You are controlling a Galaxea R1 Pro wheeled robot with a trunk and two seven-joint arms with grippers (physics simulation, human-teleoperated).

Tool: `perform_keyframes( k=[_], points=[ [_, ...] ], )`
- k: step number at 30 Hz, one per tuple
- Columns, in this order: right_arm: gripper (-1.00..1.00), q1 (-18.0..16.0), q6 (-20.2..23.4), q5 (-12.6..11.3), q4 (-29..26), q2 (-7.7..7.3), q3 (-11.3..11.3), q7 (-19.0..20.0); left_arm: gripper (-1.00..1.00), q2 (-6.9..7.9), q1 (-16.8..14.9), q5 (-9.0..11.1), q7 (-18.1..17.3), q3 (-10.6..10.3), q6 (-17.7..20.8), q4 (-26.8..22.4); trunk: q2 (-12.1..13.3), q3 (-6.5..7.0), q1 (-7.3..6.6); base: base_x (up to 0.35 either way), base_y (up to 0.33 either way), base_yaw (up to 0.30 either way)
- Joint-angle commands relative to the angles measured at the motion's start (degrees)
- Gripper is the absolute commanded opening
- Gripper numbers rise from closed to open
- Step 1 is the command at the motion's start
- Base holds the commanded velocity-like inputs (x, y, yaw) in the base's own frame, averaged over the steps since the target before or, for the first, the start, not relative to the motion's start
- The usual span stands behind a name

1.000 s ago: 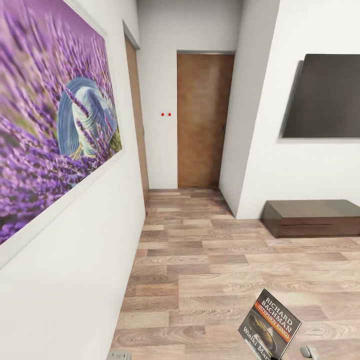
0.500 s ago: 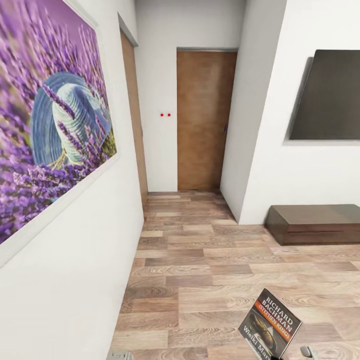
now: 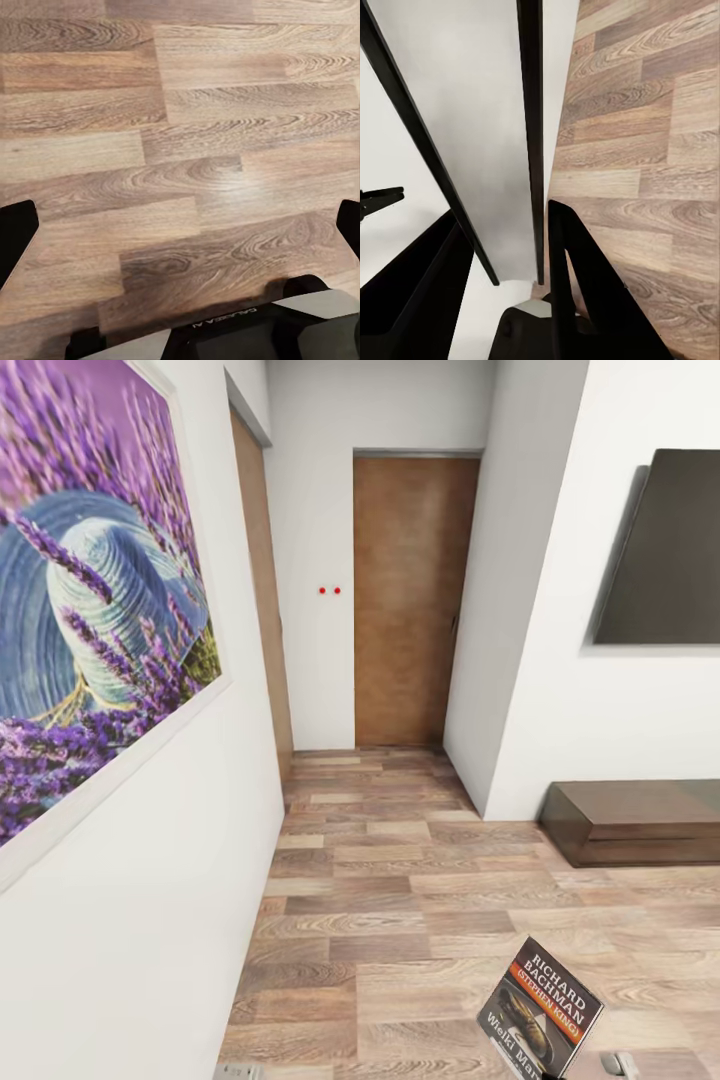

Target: In the bedroom, move the book from the bed onto either nightstand, and place the two sandals side by side next to the bed.

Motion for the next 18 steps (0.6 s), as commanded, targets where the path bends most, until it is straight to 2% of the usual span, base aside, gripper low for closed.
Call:
perform_keyframes(
  k=[1,11,18],
  points=[
    [-1.00,-0.05,0.22,0.05,0.00,0.01,-0.43,0.21,1.00,0.01,-0.05,-0.59,-0.14,0.49,-0.24,0.05,-0.10,-0.11,0.06,0.328,0.000,0.000],
    [-1.00,-0.04,0.22,0.05,0.00,0.01,-0.47,0.16,1.00,0.01,-0.05,-0.59,-0.14,0.49,-0.24,0.05,-0.10,-0.11,0.06,0.328,0.000,-0.025],
    [-1.00,-0.04,0.22,0.05,-0.02,0.01,-0.44,0.15,1.00,0.01,-0.05,-0.59,-0.14,0.49,-0.24,0.05,-0.10,-0.11,0.06,0.318,0.000,-0.176]
  ],
)
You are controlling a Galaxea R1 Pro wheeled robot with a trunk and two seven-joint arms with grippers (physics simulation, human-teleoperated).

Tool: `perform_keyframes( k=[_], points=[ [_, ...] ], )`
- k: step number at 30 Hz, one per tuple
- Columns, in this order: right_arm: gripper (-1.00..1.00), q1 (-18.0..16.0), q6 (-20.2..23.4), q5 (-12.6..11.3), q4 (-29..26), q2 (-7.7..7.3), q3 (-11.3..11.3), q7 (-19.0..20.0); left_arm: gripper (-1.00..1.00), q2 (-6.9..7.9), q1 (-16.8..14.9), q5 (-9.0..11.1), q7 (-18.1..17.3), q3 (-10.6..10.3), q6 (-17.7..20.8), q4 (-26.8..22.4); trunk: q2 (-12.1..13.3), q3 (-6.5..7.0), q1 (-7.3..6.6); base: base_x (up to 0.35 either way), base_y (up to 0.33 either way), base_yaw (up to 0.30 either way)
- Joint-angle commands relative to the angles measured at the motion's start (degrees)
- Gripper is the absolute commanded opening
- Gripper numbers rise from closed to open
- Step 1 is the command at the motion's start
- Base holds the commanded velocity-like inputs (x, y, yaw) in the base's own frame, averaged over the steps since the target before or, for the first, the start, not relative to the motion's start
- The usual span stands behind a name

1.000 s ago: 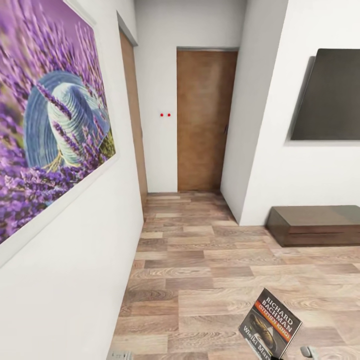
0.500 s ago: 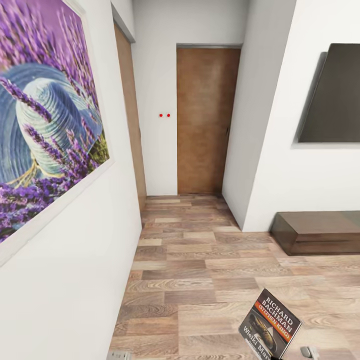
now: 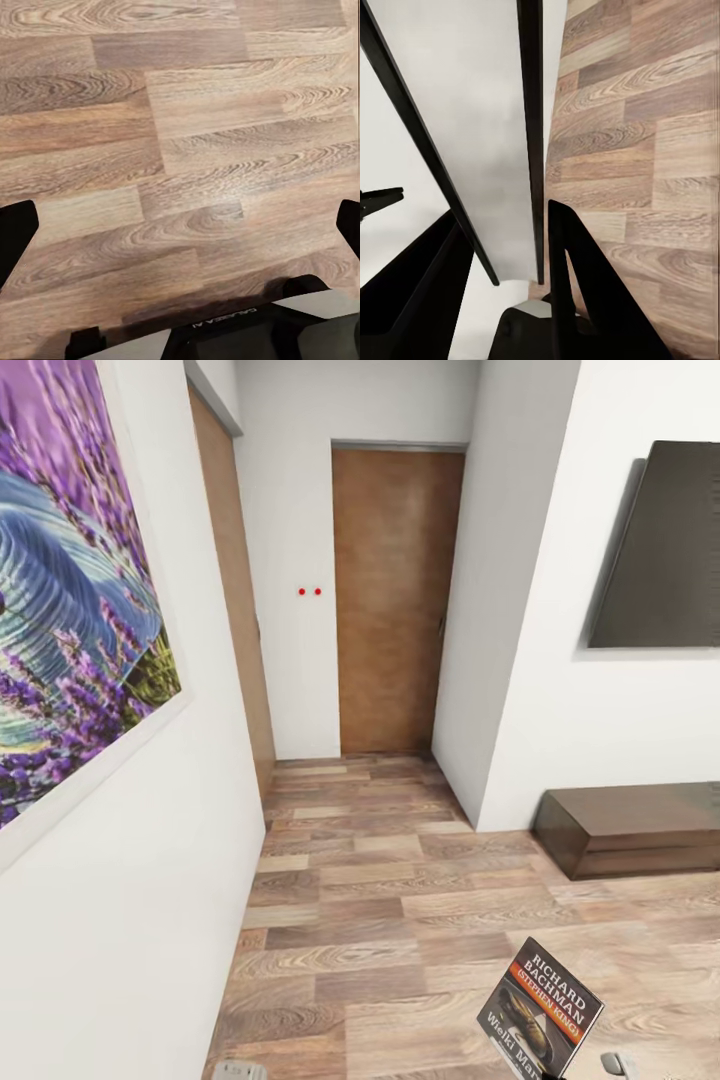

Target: In the bedroom, move the book from the bed onto either nightstand, and place the two sandals side by side next to the bed.

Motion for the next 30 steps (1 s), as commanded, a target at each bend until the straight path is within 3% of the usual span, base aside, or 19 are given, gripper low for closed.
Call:
perform_keyframes(
  k=[1,20,30],
  points=[
    [-1.00,-0.07,0.22,0.07,0.03,0.02,-0.41,0.23,1.00,0.02,-0.04,-0.59,-0.15,0.49,-0.24,0.04,-0.10,-0.11,0.05,0.227,0.000,-0.243],
    [-1.00,-0.07,0.22,0.07,0.02,0.02,-0.44,0.31,1.00,0.02,-0.04,-0.59,-0.15,0.49,-0.24,0.04,-0.10,-0.11,0.05,0.026,0.000,-0.294],
    [-1.00,-0.10,0.22,0.07,-0.03,0.02,-0.37,0.63,1.00,0.02,-0.04,-0.59,-0.15,0.49,-0.24,0.04,-0.10,-0.11,0.05,0.281,0.000,-0.300]
  ],
)
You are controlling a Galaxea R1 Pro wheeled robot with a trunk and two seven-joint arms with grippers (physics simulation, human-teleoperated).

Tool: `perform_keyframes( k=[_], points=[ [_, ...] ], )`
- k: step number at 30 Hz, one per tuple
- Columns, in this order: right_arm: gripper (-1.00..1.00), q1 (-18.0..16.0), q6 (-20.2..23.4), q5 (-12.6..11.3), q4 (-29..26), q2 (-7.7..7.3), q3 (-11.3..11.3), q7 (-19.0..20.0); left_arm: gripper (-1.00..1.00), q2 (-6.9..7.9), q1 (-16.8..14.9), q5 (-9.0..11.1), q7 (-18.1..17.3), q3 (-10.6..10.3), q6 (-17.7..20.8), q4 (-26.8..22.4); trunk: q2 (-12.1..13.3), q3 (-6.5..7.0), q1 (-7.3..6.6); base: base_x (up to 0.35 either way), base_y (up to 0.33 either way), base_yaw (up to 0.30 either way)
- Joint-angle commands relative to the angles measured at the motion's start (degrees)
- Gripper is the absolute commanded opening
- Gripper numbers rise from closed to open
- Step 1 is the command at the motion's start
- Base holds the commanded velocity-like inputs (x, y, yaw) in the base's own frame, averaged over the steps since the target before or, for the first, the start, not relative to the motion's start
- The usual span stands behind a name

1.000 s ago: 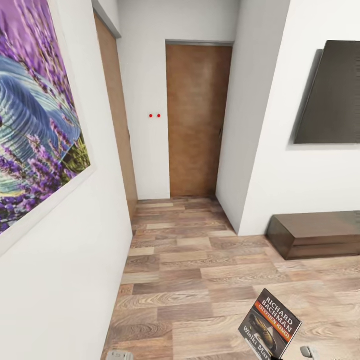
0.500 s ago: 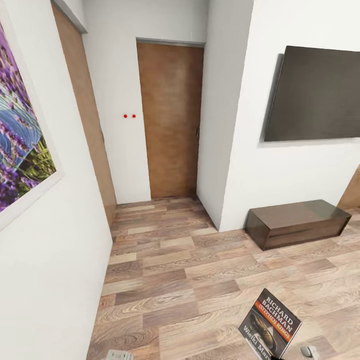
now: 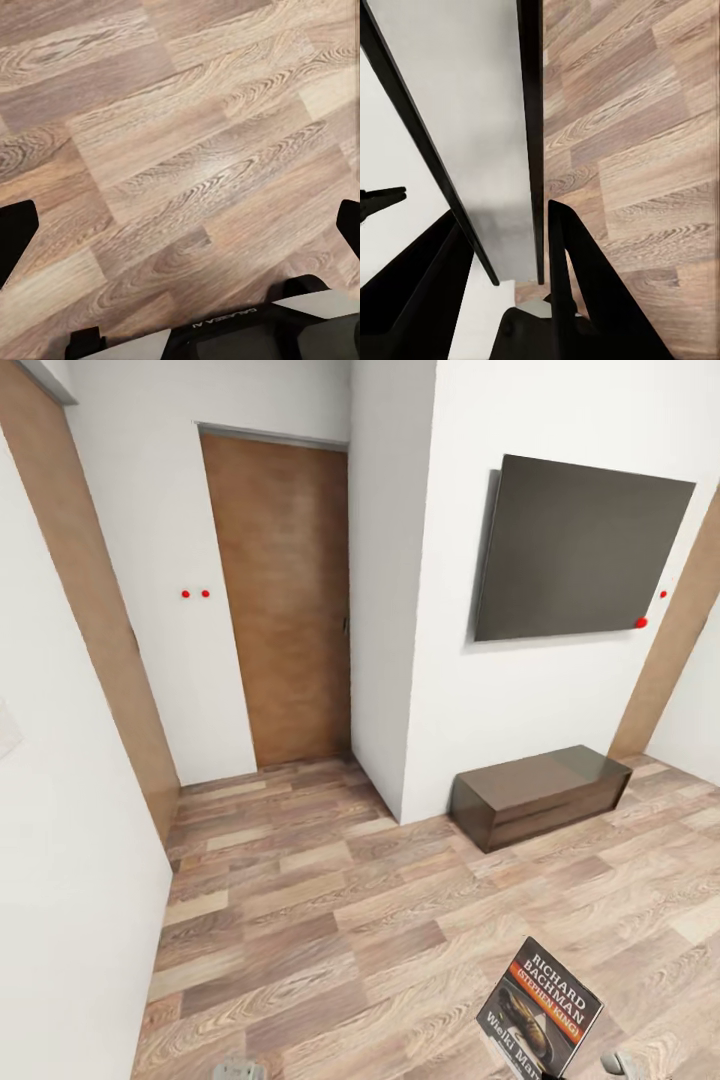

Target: In the bedroom, move the book from the bed onto either nightstand, and place the two sandals side by side next to the bed.

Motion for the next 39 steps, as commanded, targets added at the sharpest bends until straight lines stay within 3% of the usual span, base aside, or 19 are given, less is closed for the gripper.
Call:
perform_keyframes(
  k=[1,9,29,39],
  points=[
    [-1.00,-0.06,0.26,0.08,0.02,0.02,-0.43,0.35,1.00,0.02,-0.04,-0.58,-0.15,0.49,-0.24,0.03,-0.10,-0.11,0.06,0.323,0.000,-0.300],
    [-1.00,-0.05,0.31,0.08,0.04,0.02,-0.41,0.40,1.00,0.02,-0.04,-0.58,-0.15,0.49,-0.24,0.03,-0.10,-0.11,0.06,0.259,0.000,-0.300],
    [-1.00,-0.07,0.31,0.08,0.04,0.02,-0.41,0.19,1.00,0.02,-0.04,-0.58,-0.15,0.49,-0.24,0.03,-0.10,-0.11,0.06,0.013,0.000,-0.300],
    [-1.00,-0.06,0.31,0.08,0.10,0.02,-0.42,0.02,1.00,0.02,-0.04,-0.58,-0.15,0.49,-0.24,0.03,-0.10,-0.11,0.06,0.190,0.000,-0.300]
  ],
)
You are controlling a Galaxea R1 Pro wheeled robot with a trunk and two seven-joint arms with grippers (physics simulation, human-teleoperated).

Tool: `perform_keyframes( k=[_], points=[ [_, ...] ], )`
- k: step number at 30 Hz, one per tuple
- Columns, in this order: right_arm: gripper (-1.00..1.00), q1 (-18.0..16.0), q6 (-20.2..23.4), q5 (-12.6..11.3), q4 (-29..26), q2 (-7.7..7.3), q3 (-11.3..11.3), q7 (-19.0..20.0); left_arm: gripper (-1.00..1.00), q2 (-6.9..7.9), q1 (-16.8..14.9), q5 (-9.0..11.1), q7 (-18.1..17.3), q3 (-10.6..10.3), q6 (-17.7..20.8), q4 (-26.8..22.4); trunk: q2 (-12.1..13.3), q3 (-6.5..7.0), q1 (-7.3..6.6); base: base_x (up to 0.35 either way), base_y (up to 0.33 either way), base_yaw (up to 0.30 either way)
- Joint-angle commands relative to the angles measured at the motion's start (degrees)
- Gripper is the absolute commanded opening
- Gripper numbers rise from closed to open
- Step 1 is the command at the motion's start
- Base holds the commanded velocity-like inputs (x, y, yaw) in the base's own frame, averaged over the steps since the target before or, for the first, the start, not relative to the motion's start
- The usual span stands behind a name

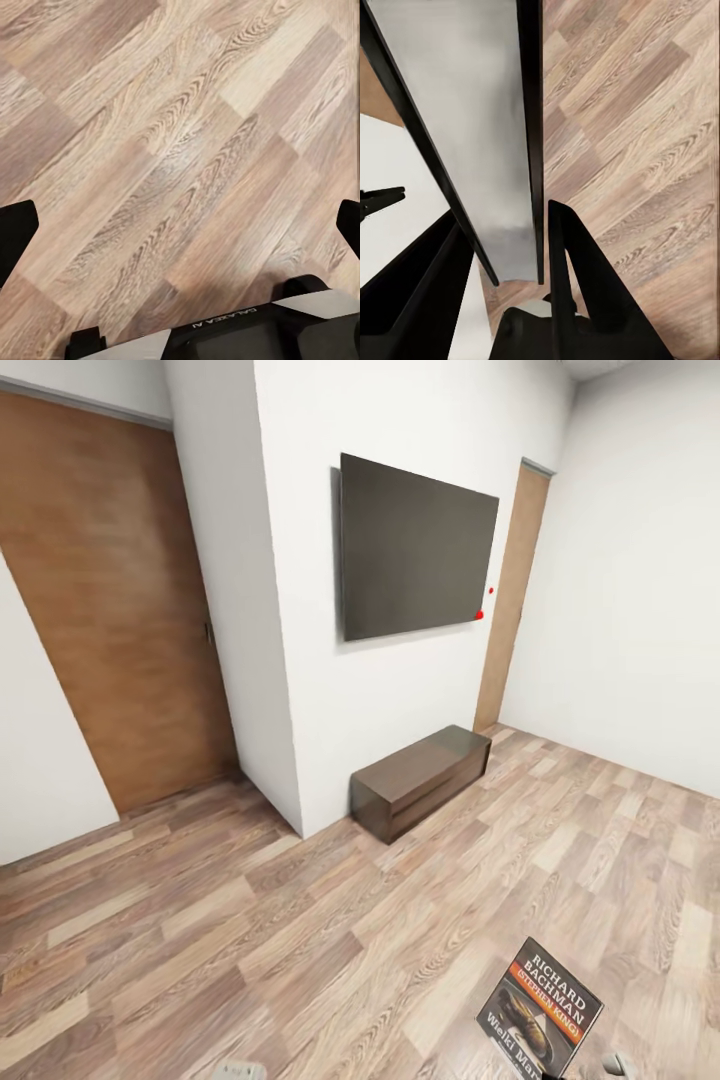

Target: In the bedroom, move the book from the bed onto either nightstand, and place the two sandals side by side next to the bed.

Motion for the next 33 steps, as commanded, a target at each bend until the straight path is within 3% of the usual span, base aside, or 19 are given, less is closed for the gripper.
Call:
perform_keyframes(
  k=[1,33],
  points=[
    [-1.00,-0.09,0.23,0.07,0.03,0.02,-0.41,0.20,1.00,0.02,-0.04,-0.59,-0.15,0.49,-0.24,0.03,-0.11,-0.11,0.03,0.043,0.000,-0.300],
    [-1.00,-0.08,0.23,0.02,0.02,0.02,-0.49,0.13,1.00,0.02,-0.04,-0.59,-0.15,0.49,-0.24,0.03,-0.11,-0.11,0.03,0.003,0.000,-0.300]
  ],
)
